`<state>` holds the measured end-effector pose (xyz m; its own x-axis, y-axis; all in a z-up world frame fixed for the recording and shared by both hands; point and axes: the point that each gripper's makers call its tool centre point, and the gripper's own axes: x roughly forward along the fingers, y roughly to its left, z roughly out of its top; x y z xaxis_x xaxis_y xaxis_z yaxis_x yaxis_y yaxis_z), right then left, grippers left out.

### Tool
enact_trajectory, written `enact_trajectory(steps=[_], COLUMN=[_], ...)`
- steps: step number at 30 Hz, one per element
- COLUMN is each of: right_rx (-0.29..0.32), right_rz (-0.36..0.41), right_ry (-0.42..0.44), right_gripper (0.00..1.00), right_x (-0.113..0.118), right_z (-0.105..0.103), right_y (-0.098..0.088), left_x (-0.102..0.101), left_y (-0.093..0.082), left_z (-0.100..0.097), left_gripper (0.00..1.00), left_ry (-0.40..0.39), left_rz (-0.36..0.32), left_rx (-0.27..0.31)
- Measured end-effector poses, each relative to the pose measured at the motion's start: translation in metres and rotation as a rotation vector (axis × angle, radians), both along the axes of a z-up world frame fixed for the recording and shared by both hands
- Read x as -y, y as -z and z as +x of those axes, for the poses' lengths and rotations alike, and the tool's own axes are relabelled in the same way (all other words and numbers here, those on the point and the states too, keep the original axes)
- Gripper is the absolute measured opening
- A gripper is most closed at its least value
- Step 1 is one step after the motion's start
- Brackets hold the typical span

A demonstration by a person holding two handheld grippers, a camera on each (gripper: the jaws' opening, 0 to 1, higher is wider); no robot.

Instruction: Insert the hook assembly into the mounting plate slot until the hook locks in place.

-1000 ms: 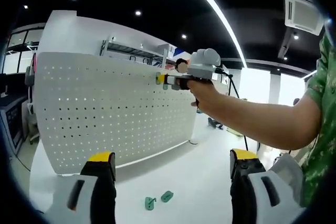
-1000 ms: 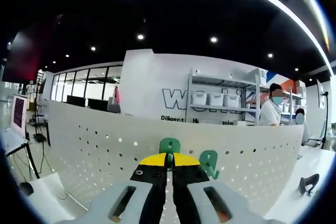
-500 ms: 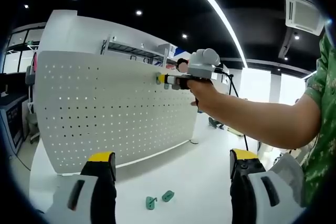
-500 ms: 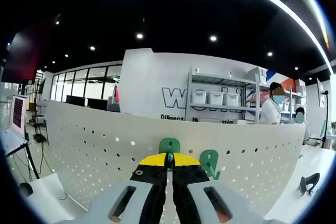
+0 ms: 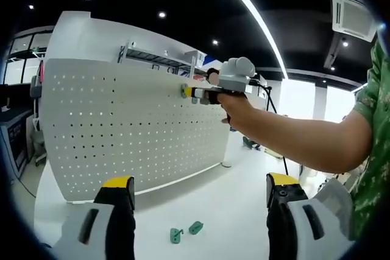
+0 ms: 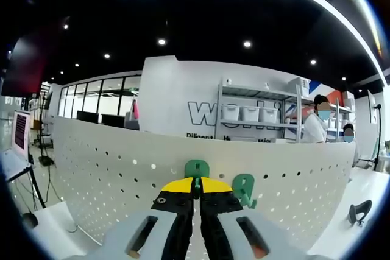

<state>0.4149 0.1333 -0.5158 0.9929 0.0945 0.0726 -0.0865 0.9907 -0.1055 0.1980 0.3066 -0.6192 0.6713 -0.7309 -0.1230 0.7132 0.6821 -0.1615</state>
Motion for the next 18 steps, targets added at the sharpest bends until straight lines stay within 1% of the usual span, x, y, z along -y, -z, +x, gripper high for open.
enact_trajectory(steps=[18], right_rx=[-0.005], right_rz=[0.000], right_ry=[0.001], right_gripper=[0.01], right_x=[-0.0020], right_z=[-0.0037], right_y=[0.0020], left_x=[-0.0002], left_y=[0.0001], left_z=[0.0009], left_gripper=[0.91], left_ry=[0.002], left_rz=[-0.002], left_rx=[-0.001])
